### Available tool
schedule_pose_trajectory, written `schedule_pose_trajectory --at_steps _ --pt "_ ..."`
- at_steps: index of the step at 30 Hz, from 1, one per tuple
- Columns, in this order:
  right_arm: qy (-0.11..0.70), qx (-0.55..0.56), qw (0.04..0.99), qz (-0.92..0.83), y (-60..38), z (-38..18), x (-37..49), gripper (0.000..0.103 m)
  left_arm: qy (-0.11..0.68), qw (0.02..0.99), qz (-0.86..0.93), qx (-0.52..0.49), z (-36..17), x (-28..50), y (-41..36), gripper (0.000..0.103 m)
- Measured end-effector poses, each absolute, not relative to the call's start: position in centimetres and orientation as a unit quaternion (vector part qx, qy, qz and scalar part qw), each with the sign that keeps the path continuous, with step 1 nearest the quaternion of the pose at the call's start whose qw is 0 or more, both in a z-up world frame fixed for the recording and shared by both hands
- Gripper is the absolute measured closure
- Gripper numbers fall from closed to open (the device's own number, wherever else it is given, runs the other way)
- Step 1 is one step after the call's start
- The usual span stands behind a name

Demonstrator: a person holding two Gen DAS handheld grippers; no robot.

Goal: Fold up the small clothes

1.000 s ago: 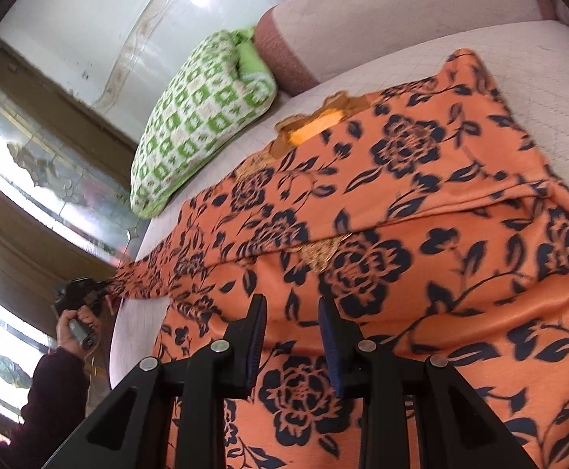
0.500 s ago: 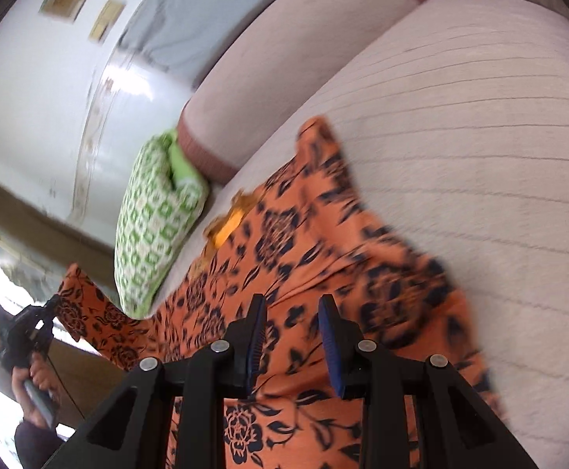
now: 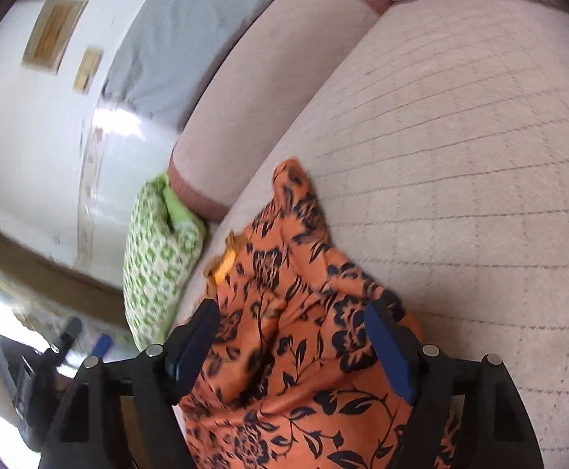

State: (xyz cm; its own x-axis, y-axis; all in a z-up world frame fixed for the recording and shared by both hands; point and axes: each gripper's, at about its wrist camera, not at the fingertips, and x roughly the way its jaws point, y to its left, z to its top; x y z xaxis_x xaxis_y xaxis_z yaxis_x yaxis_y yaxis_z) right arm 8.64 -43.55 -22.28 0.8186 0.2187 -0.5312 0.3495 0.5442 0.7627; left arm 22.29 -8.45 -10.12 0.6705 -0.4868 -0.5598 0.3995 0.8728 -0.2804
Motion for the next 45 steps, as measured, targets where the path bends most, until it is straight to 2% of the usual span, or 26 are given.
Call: schedule_pose_trajectory --at_steps 3,9,13,16,17,18,19,20,24,26,28,30,31,35,36,40,45 --pt "0.336 0.392 0.856 -0.028 -40.3 -20.9 10.0 0.026 0.334 0.934 -0.123 -0.033 -12.9 24.0 -4.1 0.023" --pt "0.380 0.162 0.911 0.000 -30.8 -17.2 15.7 0.025 0.391 0.918 0.007 -0.063 -18.6 28.4 1.9 0.023" --pt "0.431 0.099 0.897 0.011 -26.6 -17.3 21.8 0.025 0.424 0.903 0.049 -0.051 -21.0 30.5 3.2 0.023" --pt "0.500 0.042 0.865 0.000 -23.9 -19.7 25.9 0.028 0.454 0.885 0.041 -0.099 -22.4 31.4 4.5 0.023" --pt "0.533 0.024 0.846 -0.005 -23.4 -21.0 27.0 0.038 0.461 0.881 0.037 -0.099 -22.7 31.7 4.5 0.023" --pt "0.568 0.007 0.823 -0.021 -23.4 -22.4 28.2 0.085 0.469 0.877 0.039 -0.091 -22.9 31.8 4.4 0.023" --pt "0.582 -0.006 0.812 -0.049 -23.9 -22.8 28.8 0.095 0.473 0.876 0.049 -0.082 -23.0 31.9 4.5 0.023" --pt "0.578 0.003 0.814 -0.055 -24.6 -22.3 29.0 0.098 0.470 0.877 0.053 -0.083 -23.0 31.8 4.6 0.023" --pt "0.477 0.047 0.875 -0.067 -28.0 -14.0 28.0 0.099 0.449 0.885 0.045 -0.119 -22.1 31.6 5.4 0.023" --pt "0.373 0.097 0.922 -0.035 -30.3 -8.8 25.8 0.098 0.432 0.893 0.048 -0.113 -21.4 31.2 5.0 0.023" --pt "0.284 0.138 0.949 -0.012 -32.8 -7.1 23.2 0.098 0.421 0.900 0.049 -0.098 -21.3 30.9 4.2 0.023" --pt "0.203 0.200 0.958 0.022 -35.9 -9.0 20.6 0.096 0.422 0.902 0.045 -0.077 -21.3 30.6 3.3 0.023" --pt "0.197 0.227 0.954 0.014 -37.8 -11.6 19.7 0.094 0.424 0.903 0.047 -0.058 -21.5 30.6 2.6 0.023" --pt "0.396 0.358 0.844 -0.059 -43.7 -24.2 18.7 0.091 0.428 0.902 0.047 -0.022 -22.2 30.6 1.6 0.023" --pt "0.402 0.381 0.829 -0.075 -44.6 -25.8 16.9 0.091 0.426 0.904 0.047 -0.019 -22.1 30.4 1.6 0.023" --pt "0.369 0.328 0.861 -0.125 -45.3 -22.9 13.7 0.087 0.410 0.911 0.043 -0.009 -21.5 30.0 0.9 0.023" --pt "0.338 0.236 0.903 -0.122 -43.6 -17.8 15.0 0.087 0.414 0.910 0.018 0.005 -21.6 29.9 -0.9 0.023"
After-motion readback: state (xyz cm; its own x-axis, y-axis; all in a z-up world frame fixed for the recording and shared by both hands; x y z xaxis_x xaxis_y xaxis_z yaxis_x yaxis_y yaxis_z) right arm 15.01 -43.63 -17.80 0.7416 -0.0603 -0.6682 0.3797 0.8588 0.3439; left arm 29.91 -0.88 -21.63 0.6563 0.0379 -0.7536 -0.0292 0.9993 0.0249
